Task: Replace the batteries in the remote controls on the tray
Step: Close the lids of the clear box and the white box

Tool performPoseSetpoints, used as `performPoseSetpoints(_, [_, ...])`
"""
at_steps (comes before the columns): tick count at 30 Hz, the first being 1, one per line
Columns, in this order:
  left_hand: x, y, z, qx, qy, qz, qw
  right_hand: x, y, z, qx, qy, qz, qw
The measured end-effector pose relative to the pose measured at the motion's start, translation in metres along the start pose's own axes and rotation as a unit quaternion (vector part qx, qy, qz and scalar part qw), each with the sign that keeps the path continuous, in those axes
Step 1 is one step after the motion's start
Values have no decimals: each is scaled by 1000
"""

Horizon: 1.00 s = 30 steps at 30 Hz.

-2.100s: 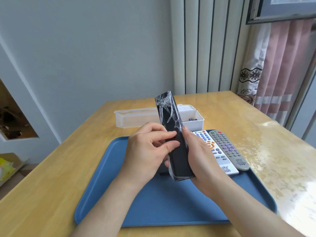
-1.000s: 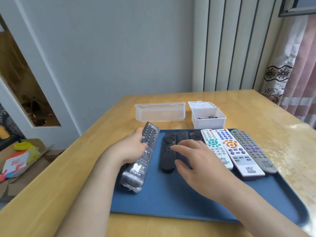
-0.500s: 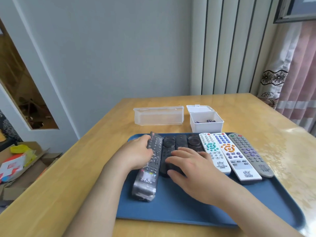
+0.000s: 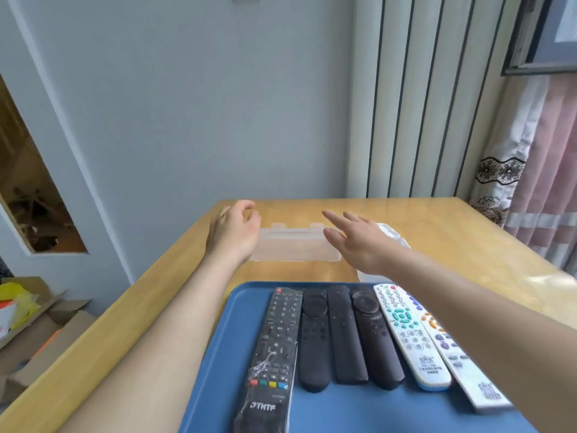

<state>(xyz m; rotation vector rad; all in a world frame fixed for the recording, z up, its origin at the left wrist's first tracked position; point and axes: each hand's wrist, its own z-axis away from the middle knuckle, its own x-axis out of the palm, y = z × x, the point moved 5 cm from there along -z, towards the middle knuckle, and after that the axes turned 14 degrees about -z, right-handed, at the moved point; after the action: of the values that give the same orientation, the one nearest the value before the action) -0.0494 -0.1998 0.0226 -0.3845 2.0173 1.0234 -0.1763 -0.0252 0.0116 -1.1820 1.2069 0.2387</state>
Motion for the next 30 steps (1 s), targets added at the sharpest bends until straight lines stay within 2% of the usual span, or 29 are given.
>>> performPoseSetpoints(2, [14, -11, -16, -36, -46, 69, 996, 5, 1, -11, 7, 1, 7, 1000])
performPoseSetpoints(5, [37, -29, -28, -123, -158, 210, 957, 2, -3, -19, -25, 54, -4, 998])
performPoseSetpoints(7, [49, -38, -31, -157, -224, 233, 933, 8, -2, -22, -36, 21, 44, 998])
performPoseSetpoints(9, [57, -44, -36, -151, -250, 233, 927, 16, -2, -21, -42, -11, 76, 996])
performPoseSetpoints(12, [61, -38, -45, -152, -246, 287, 913, 22, 1, -24, -62, -12, 92, 994])
performPoseSetpoints(16, [47, -14, -68, -130, -137, 419, 888, 24, 3, -29, -78, -10, 94, 992])
performPoseSetpoints(18, [40, -5, -75, -111, -118, 461, 873, 24, 4, -30, -76, -10, 90, 993])
performPoseSetpoints(19, [36, -2, -76, -93, -124, 453, 878, 24, 5, -31, -75, -7, 86, 993])
performPoseSetpoints(21, [30, -2, -69, -49, -129, 385, 913, 23, 6, -31, -81, 11, 81, 993])
performPoseSetpoints(24, [29, -13, -52, 25, -124, 288, 949, 25, 6, -25, -123, 64, 90, 986])
performPoseSetpoints(29, [35, -26, -24, 88, -178, 169, 965, 7, -1, 0, -221, 248, 69, 941])
performPoseSetpoints(30, [36, -29, -20, 101, -187, 142, 967, 3, -3, -1, -217, 253, 57, 941])
